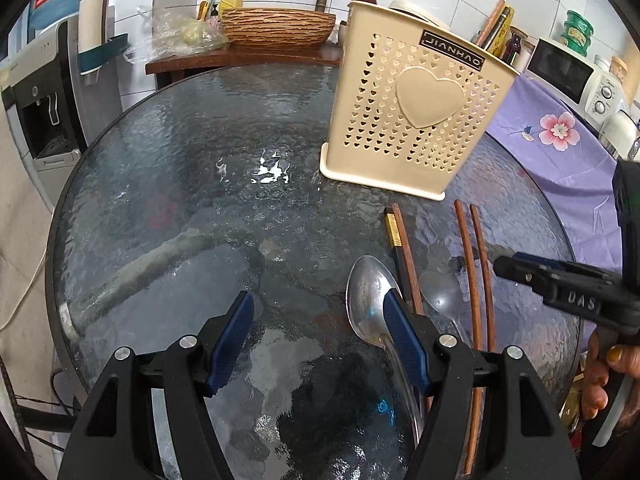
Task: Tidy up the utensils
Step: 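Grasp the metal spoon with the left gripper while right grasps a wooden chopstick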
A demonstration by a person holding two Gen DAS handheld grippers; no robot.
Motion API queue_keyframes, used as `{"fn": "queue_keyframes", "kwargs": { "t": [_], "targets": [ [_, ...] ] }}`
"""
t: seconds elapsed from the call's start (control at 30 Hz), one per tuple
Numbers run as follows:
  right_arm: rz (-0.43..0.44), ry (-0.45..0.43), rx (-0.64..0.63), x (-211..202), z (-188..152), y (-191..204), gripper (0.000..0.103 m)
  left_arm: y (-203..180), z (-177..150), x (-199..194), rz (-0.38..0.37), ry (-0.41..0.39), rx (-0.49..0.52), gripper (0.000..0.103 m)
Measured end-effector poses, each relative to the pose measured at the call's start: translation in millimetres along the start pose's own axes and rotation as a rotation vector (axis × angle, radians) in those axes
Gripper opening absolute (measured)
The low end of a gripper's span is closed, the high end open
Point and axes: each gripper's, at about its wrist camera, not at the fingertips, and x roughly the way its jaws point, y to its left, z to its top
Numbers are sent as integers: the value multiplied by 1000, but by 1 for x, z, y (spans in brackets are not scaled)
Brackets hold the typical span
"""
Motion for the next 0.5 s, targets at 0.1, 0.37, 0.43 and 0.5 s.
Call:
{"fn": "queue_keyframes", "kwargs": {
  "t": [0.1, 0.37, 0.43, 0.5],
  "targets": [
    [8, 6, 17, 4, 4, 4, 43, -7, -2, -1, -10, 6, 17, 64],
    [-68, 11, -34, 14, 4, 20, 37, -19, -8, 3, -12, 26, 54, 62],
    [-88, 15, -55, 14, 4, 21, 31, -22, -9, 5, -13, 31, 60, 62],
    [-109, 16, -79, 14, 3, 20, 28, -23, -10, 6, -8, 33, 63, 61]
  ]
}}
